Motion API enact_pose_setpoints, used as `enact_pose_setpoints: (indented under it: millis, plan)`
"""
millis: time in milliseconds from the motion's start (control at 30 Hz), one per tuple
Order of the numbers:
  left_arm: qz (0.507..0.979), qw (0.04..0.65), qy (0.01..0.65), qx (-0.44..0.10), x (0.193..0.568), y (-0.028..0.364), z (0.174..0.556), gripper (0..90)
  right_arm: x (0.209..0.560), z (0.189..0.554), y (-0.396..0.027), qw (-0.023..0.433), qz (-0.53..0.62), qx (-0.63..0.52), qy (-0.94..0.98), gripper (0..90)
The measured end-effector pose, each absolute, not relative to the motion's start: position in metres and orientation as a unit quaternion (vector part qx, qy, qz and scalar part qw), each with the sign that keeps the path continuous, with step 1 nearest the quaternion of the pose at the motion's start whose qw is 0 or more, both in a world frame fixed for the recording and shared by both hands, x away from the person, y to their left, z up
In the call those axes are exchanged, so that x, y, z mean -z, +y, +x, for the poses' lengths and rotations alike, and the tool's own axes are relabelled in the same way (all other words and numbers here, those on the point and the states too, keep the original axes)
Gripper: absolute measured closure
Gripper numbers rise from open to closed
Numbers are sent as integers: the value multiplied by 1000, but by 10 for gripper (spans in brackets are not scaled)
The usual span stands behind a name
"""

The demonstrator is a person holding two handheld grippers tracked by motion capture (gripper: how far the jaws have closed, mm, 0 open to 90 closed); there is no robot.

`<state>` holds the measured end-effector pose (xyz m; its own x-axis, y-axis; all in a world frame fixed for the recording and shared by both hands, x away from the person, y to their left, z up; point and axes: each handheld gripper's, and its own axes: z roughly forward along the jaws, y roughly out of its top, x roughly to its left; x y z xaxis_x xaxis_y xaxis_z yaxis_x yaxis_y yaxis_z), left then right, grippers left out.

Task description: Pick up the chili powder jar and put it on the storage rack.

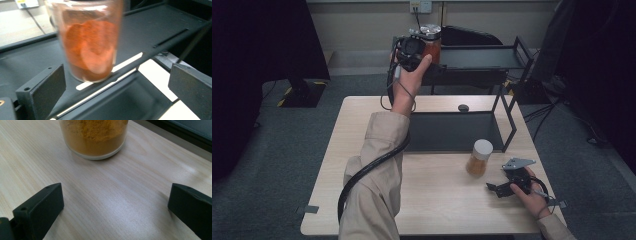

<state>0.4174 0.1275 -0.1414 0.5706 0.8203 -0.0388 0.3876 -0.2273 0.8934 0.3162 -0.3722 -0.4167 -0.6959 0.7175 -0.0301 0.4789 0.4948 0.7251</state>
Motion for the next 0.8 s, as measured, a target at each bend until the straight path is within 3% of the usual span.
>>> enact_pose_setpoints:
  millis: [800]
  plan:
    - [760, 495, 374, -193, 213, 133, 396, 6, 417, 316, -372, 167, 353, -358, 848, 0]
